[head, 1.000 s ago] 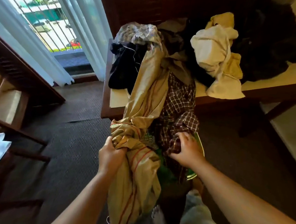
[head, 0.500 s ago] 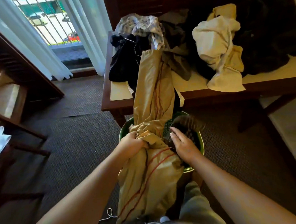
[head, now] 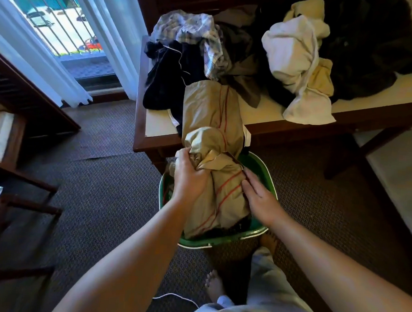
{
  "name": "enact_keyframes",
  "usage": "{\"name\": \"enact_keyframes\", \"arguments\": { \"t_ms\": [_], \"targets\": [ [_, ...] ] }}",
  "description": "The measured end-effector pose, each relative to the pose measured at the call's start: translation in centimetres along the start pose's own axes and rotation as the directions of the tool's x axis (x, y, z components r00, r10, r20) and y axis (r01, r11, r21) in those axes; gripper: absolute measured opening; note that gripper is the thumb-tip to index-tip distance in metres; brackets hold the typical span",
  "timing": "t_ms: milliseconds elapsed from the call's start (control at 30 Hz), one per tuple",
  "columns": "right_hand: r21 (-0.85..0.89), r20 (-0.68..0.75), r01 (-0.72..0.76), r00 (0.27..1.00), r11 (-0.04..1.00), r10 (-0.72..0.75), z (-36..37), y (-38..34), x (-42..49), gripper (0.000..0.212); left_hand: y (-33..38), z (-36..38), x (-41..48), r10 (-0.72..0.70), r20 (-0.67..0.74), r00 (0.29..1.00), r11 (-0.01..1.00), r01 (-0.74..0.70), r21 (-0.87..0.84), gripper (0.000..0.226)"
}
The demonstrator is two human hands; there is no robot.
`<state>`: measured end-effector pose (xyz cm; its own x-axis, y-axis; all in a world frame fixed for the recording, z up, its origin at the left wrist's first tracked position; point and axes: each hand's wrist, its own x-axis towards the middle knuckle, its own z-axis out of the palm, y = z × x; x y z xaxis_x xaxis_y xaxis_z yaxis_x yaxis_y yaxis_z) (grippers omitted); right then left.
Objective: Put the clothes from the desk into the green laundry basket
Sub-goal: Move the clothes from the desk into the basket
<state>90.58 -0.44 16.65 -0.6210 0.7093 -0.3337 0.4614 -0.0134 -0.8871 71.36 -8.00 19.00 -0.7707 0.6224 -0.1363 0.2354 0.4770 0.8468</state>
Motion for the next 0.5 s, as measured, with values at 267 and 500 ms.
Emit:
{"name": "enact_keyframes", "arguments": {
  "t_ms": [267, 500],
  "targets": [
    [-0.323, 0.055, -0.036, 0.997, 0.946, 0.057, -0.2, 1.3, 1.0, 0.061, -4.1, 1.1, -1.0, -0.147, 0.340, 0.929, 0.922, 0.005, 0.386, 0.077],
    [-0.387, 0.072, 0.040, 0.997, 0.921, -0.013, 1.1, 0.0, 2.6, 0.060, -4.0, 1.2, -0.8, -0.074, 0.309, 0.948, 0.945, -0.033, 0.326, 0.067]
  ]
}}
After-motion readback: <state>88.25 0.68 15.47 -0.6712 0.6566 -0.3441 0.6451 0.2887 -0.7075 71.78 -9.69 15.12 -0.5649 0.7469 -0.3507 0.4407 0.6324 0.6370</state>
